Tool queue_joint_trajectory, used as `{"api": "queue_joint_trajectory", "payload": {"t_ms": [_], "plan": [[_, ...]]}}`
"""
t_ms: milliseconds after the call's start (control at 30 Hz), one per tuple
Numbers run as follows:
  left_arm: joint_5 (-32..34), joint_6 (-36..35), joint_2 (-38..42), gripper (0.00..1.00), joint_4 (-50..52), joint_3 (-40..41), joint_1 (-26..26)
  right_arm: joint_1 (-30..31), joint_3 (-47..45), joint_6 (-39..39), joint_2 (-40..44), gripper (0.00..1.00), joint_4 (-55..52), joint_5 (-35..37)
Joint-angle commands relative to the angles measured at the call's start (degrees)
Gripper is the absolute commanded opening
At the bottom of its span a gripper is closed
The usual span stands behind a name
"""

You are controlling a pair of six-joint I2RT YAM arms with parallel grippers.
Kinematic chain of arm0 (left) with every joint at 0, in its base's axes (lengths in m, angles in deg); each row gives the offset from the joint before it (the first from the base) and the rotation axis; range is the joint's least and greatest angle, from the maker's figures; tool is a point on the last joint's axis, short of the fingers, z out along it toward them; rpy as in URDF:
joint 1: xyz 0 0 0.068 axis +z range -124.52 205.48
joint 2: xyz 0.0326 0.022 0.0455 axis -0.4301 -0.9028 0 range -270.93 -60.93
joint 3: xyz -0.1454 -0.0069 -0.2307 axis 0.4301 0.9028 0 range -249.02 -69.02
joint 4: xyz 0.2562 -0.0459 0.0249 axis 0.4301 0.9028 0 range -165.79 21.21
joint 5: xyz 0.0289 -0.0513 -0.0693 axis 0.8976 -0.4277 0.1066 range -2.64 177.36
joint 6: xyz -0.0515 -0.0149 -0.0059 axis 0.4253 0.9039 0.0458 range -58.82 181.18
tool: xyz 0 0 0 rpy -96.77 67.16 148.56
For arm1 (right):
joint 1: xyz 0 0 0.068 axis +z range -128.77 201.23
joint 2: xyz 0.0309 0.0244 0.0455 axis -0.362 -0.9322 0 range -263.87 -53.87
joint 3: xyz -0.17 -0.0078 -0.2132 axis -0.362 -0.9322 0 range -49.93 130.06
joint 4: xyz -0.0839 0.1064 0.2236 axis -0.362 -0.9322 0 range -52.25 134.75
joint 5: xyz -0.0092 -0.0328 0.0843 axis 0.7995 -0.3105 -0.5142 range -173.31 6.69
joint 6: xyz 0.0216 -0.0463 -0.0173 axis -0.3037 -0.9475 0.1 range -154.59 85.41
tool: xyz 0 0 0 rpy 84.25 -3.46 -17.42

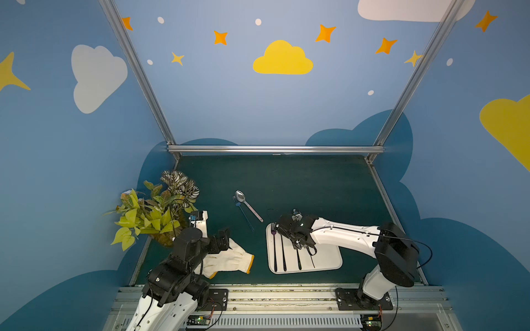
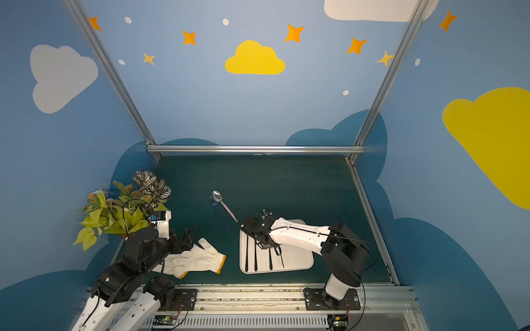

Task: Set the spoon and fork side by side
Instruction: Place the spoon on the tray.

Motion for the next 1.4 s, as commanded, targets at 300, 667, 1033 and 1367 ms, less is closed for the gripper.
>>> {"api": "queue_joint_trajectory", "payload": {"t_ms": [300, 667, 1033, 1367], "plan": [[-0.42, -0.85, 0.39, 1.0, -0.71, 0.28, 0.19, -0.14, -0.08, 1.76, -3.91, 0.0, -1.42, -1.17], [0.06, -0.65, 0.73, 1.0, -0.27, 0.11, 0.18, -0.76, 2.48, 1.79, -8.66, 0.05, -1.55, -3.68], [0.5, -0.71, 0.73, 1.0, -0.35, 0.27, 0.13, -2.32, 4.83, -1.86, 0.44, 0.25, -6.85, -7.03], [0.19, -0.66, 0.47, 1.0, -1.05, 0.72, 0.13, -15.89, -4.85, -16.62, 8.85, 0.37, -0.08, -32.05]]}}
